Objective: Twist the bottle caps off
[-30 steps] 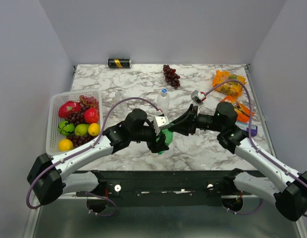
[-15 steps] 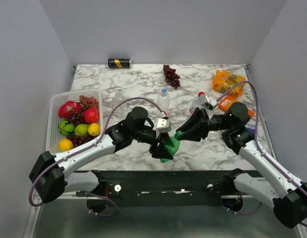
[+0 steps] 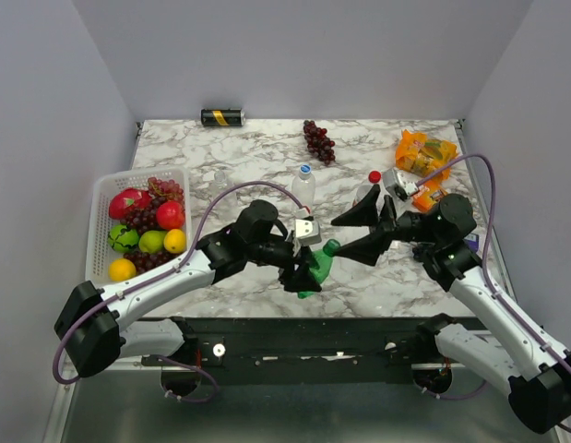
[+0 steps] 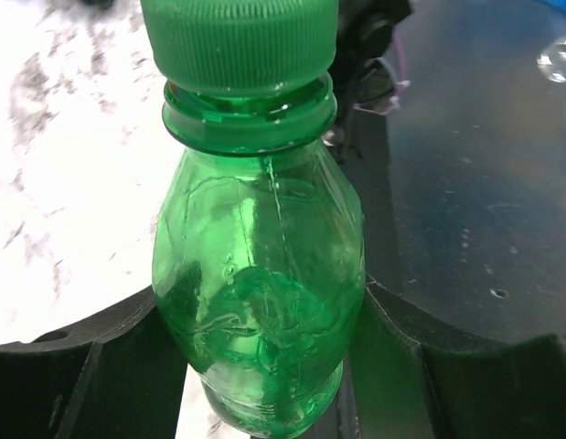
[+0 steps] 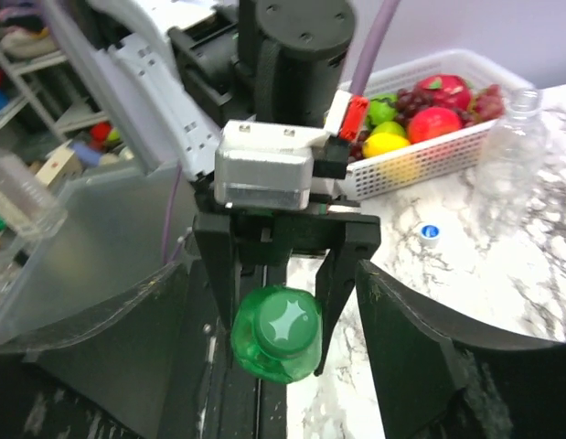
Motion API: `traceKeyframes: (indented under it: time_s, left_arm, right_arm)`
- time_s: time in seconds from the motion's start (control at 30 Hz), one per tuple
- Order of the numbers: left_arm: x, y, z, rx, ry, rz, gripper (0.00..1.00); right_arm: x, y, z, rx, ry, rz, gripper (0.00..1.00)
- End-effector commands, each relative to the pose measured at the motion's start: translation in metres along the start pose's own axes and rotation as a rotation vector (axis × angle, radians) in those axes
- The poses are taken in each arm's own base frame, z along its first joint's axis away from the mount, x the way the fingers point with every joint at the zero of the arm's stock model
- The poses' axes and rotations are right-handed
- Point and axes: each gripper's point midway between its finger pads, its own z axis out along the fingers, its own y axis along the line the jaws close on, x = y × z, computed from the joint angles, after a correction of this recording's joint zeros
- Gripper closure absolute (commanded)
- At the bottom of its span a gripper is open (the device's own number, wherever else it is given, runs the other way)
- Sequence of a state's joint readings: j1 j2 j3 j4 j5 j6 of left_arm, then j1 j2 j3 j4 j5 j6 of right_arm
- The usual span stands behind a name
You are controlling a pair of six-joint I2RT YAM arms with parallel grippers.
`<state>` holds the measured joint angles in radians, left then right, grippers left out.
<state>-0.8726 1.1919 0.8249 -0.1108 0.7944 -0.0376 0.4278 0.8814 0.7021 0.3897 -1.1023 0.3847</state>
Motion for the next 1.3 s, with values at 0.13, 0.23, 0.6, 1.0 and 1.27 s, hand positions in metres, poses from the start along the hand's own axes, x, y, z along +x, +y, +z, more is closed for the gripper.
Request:
traceKeyframes:
  time_s: [0.13,0.23,0.6,1.0,1.27]
  left_arm:
    - [-0.003,0.056,-0.018,-0.369,0.0,0.003,0.69]
    - [0.004,0.077,-0.028,-0.503,0.027,-0.014,0.69]
    - [0.013,0.095,-0.033,-0.598,0.066,-0.037,0.69]
    - [0.018,0.1,-0.032,-0.61,0.086,-0.043,0.7]
    - [0.02,0.1,-0.032,-0.608,0.092,-0.041,0.7]
  right_arm:
    - [0.004,-0.08,-0.029,0.573,-0.03,0.2,0.25]
    - [0.014,-0.086,-0.03,0.615,-0.052,0.279,0.32]
    - [0.035,-0.084,0.0,0.569,-0.017,0.379,0.34]
    - [0.05,-0.08,0.023,0.514,0.037,0.418,0.34]
    - [0.052,-0.077,0.034,0.477,0.052,0.422,0.35]
